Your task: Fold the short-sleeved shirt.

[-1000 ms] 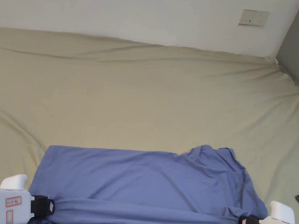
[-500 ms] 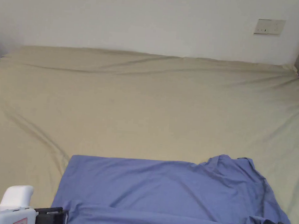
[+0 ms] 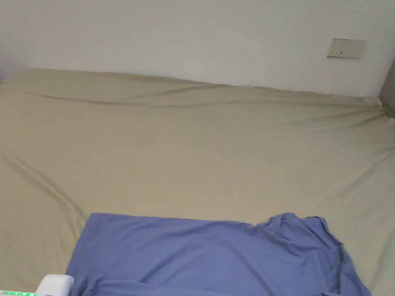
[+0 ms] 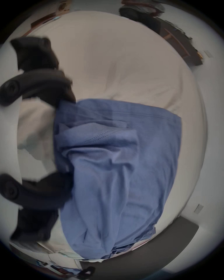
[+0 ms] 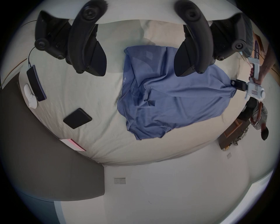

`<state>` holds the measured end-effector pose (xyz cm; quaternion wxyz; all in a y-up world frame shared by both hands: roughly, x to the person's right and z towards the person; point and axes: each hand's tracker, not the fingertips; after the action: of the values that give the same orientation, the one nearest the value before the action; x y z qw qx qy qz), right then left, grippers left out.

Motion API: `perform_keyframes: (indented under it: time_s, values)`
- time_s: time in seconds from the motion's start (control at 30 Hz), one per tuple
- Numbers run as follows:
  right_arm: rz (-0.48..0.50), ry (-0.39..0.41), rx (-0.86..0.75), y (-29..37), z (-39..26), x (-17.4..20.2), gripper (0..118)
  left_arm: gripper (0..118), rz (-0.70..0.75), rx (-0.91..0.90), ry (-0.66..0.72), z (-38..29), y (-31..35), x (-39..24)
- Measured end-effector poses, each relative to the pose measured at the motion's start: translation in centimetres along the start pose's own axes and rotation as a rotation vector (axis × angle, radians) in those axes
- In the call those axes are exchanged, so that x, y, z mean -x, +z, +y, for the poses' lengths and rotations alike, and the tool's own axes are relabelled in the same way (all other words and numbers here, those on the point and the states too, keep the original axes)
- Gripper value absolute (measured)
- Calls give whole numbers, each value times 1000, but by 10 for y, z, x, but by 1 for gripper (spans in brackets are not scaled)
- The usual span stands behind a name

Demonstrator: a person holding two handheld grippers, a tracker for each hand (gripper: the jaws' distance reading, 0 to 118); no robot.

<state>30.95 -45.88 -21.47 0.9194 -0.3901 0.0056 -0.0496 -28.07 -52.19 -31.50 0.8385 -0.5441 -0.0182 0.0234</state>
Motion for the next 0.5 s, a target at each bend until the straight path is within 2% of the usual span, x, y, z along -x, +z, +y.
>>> perform_keyframes:
  time_s: [0.03,0.07,0.1,0.13,0.2,0.27,0.3,0.37,0.4,0.43,0.47,0.5]
  values:
    - [-9,-2,22,-9,1,5,97,19,0,-7,7,-6,15,-7]
    - [-10,-1,43,-20,2,9,97,15,-72,-35,34,-7,19,-1]
    - [-1,-1,60,-31,2,13,97,14,-112,-42,94,-8,22,1]
    - [20,6,94,-44,1,19,97,14,-90,-41,108,-8,23,1]
    - [32,31,169,-70,-3,31,97,13,-76,-60,74,-13,36,-14]
    - [10,104,300,-94,-11,42,97,13,-70,-85,19,-18,45,-24]
    - [-17,165,341,-100,-12,46,97,13,-79,-82,7,-21,50,-28]
    - [-32,192,288,-95,-9,47,92,12,-101,-62,-8,-29,52,-28]
    - [-15,173,292,-91,-9,45,88,12,-100,-56,-12,-32,51,-25]
    - [-21,198,284,-87,-9,42,77,12,-99,-50,-13,-32,42,-13]
    - [-3,232,286,-82,-6,36,64,12,-102,-33,-4,-32,39,-3]
    - [37,223,280,-72,-4,28,41,12,-114,-29,32,-32,39,6]
